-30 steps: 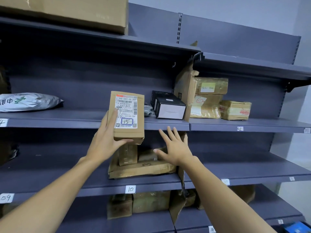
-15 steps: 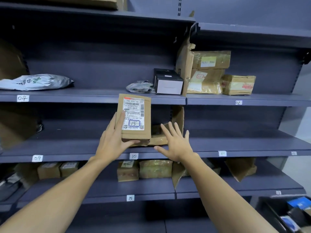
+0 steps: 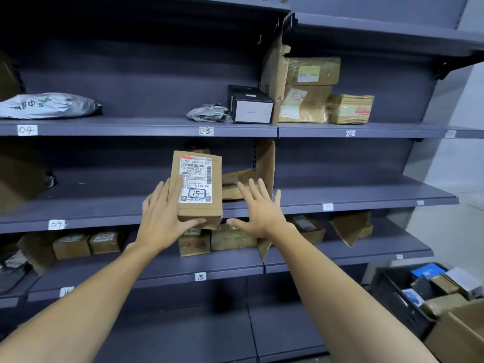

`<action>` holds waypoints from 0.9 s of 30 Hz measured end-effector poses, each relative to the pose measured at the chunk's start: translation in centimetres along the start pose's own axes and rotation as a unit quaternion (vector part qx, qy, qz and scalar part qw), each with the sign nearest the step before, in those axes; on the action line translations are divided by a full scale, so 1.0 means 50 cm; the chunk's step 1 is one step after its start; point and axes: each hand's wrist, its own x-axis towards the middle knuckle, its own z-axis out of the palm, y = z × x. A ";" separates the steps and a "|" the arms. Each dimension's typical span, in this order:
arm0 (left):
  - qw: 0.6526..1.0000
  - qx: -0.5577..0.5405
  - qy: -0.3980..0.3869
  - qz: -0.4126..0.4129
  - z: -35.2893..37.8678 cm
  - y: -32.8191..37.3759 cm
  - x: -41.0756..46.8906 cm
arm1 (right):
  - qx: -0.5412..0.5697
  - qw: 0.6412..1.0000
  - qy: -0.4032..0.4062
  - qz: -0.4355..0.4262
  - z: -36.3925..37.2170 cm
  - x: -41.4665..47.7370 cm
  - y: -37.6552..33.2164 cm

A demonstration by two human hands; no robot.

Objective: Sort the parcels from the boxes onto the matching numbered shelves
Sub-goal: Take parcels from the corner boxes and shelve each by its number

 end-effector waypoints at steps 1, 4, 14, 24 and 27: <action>1.000 -0.002 -0.003 0.004 -0.005 -0.006 -0.006 | 0.000 1.000 0.003 0.005 -0.002 -0.004 -0.012; 1.000 -0.006 -0.013 0.009 -0.021 -0.028 -0.025 | 0.000 1.000 0.003 0.013 -0.005 -0.013 -0.054; 1.000 0.001 -0.016 0.011 -0.088 -0.179 -0.077 | -0.001 1.000 -0.002 0.006 0.012 -0.009 -0.229; 1.000 0.017 -0.008 -0.004 -0.167 -0.360 -0.151 | 0.018 1.000 -0.018 -0.019 0.059 0.009 -0.420; 1.000 0.019 -0.018 -0.017 -0.175 -0.404 -0.175 | 0.026 0.999 -0.030 -0.016 0.076 0.007 -0.459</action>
